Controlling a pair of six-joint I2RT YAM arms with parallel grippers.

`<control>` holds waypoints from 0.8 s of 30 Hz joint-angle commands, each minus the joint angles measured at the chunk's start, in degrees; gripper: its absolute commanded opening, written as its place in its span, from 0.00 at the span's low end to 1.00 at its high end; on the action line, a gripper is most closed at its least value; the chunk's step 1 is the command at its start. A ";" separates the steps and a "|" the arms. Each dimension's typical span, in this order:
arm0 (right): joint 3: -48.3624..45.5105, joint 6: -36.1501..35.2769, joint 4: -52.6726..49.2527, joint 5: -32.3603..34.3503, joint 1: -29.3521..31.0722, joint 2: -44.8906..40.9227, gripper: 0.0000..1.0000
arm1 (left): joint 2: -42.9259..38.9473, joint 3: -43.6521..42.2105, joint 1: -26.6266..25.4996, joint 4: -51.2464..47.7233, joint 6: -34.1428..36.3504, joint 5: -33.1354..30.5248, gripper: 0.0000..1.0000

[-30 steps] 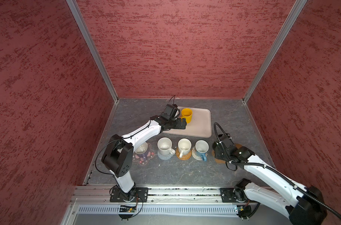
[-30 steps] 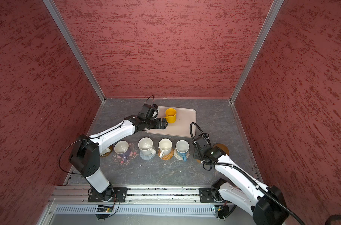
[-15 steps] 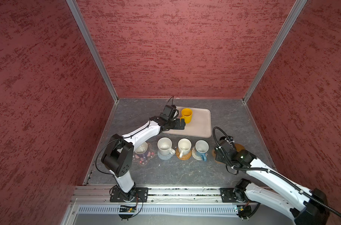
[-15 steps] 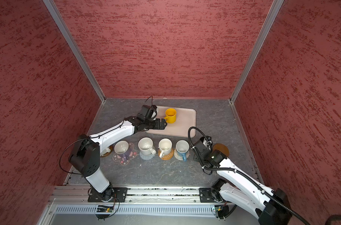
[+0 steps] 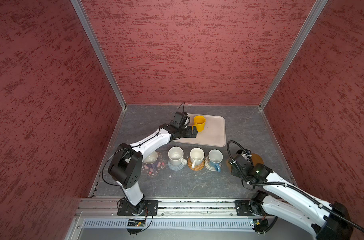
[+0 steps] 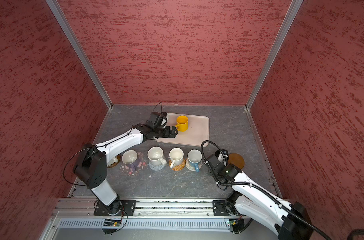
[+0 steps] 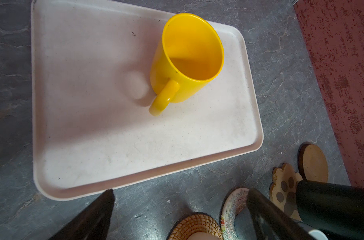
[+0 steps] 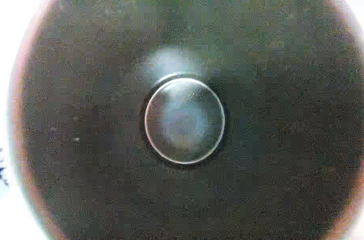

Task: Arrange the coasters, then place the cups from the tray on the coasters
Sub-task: 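Carry the black mug off the tray toward the round wooden coaster, then lower the black mug onto the coaster beside the blue flower mug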

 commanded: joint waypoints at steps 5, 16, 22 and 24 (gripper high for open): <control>-0.84 1.17 4.65 4.37 0.35 -0.08 0.00 | -0.11 -0.59 0.21 1.12 -0.56 0.85 1.00; -1.43 0.57 6.34 4.35 0.34 1.22 0.00 | 0.07 -0.59 0.22 1.08 -0.76 1.09 1.00; -2.31 0.58 7.18 3.47 0.29 1.24 0.00 | -0.02 -0.85 0.29 1.34 -0.85 0.97 1.00; -2.33 0.41 7.16 3.16 0.34 1.25 0.01 | -0.02 -0.89 0.24 1.43 -0.91 1.01 1.00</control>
